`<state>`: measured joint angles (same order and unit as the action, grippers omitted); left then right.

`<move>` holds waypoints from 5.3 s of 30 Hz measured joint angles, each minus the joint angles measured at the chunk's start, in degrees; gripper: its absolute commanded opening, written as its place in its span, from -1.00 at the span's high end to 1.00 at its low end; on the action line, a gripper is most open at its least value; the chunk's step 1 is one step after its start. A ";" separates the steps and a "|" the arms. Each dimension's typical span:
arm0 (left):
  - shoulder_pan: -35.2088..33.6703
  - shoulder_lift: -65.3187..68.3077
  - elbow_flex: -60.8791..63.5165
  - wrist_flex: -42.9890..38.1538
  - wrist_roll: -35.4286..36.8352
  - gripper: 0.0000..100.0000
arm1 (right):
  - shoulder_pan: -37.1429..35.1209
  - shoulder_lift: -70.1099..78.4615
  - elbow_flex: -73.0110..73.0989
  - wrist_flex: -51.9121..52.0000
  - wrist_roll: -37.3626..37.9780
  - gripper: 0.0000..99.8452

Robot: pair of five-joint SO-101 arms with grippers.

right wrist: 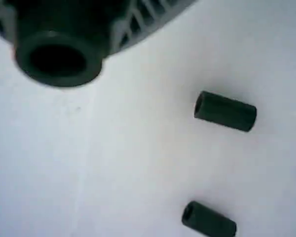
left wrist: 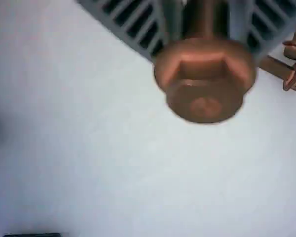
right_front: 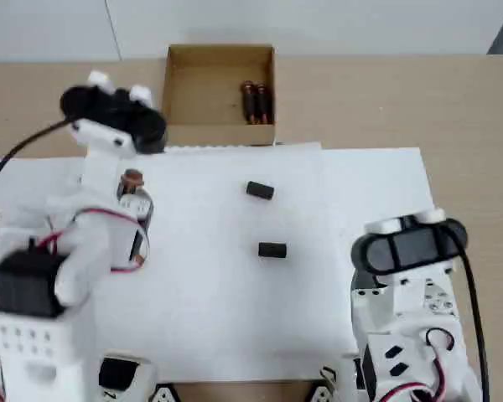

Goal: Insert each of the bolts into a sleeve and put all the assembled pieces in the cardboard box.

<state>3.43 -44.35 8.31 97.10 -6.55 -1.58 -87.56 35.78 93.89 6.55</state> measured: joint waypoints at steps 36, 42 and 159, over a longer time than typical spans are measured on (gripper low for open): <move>0.00 -59.08 63.21 -33.93 26.02 0.99 | -25.32 -15.74 48.44 -44.66 -6.07 0.99; 3.34 -59.08 63.38 -37.63 34.11 0.99 | -34.81 -15.65 53.01 -52.13 -6.07 0.99; 7.82 -59.16 64.97 -33.93 8.53 0.99 | -23.74 -15.47 56.00 -58.46 -6.95 0.99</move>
<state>11.25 -103.52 73.27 63.16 1.98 -25.32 -103.03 91.78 35.43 -0.40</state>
